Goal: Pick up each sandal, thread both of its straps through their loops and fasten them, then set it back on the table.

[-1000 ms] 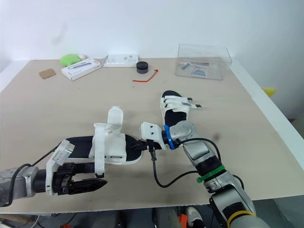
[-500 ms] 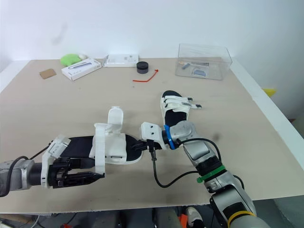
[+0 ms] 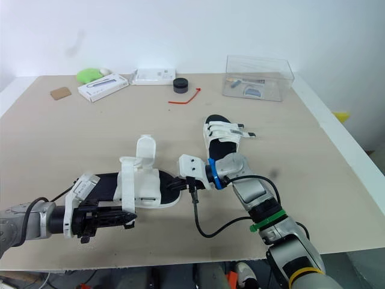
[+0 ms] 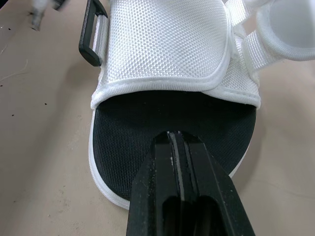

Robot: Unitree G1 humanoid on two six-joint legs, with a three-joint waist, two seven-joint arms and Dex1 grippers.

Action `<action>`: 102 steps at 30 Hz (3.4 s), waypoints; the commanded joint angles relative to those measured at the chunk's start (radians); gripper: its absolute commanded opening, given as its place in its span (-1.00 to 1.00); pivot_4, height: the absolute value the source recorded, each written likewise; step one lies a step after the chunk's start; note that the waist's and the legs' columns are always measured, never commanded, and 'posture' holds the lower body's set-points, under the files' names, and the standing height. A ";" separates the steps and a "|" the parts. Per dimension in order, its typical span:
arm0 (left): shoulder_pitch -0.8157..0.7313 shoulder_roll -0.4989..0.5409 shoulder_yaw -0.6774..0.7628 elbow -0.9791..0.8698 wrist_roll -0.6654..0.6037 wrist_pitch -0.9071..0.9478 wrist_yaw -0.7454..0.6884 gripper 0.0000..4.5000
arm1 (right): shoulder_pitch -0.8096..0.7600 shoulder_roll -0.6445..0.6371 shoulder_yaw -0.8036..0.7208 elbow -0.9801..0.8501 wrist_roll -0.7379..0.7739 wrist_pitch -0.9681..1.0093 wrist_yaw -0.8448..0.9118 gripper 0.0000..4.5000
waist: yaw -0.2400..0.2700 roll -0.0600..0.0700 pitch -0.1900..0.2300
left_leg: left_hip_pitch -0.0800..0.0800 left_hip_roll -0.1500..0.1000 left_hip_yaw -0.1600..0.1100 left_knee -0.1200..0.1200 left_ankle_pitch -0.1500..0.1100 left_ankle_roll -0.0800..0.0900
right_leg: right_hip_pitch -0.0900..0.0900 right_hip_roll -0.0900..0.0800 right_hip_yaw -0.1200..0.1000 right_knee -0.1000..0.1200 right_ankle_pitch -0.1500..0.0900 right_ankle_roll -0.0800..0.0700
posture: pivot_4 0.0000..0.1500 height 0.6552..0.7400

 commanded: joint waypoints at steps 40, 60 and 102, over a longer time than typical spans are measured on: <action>-0.368 0.004 -0.051 0.323 0.031 0.150 -0.176 -0.99 | 0.025 -0.052 -0.007 -0.056 -0.014 0.032 -0.042 -1.00 | 0.000 -0.001 0.001 | -0.003 -0.006 -0.002 0.000 -0.001 0.000 | -0.001 -0.004 -0.001 -0.001 -0.001 0.006 | 1.00 1.00; -0.368 -0.025 -0.023 0.325 0.067 0.131 -0.180 -0.99 | 0.019 -0.045 -0.002 -0.047 -0.013 0.030 -0.038 -1.00 | 0.000 -0.002 0.001 | -0.003 -0.005 -0.003 0.000 -0.001 0.000 | 0.000 -0.004 -0.001 -0.001 -0.001 0.007 | 1.00 1.00; -0.303 -0.010 -0.118 0.228 0.183 0.062 -0.246 -0.99 | 0.015 -0.046 0.002 -0.038 -0.019 0.019 -0.037 -1.00 | 0.000 -0.002 0.001 | -0.003 -0.005 -0.003 0.000 -0.001 0.000 | -0.001 -0.004 -0.001 -0.001 -0.001 0.006 | 1.00 1.00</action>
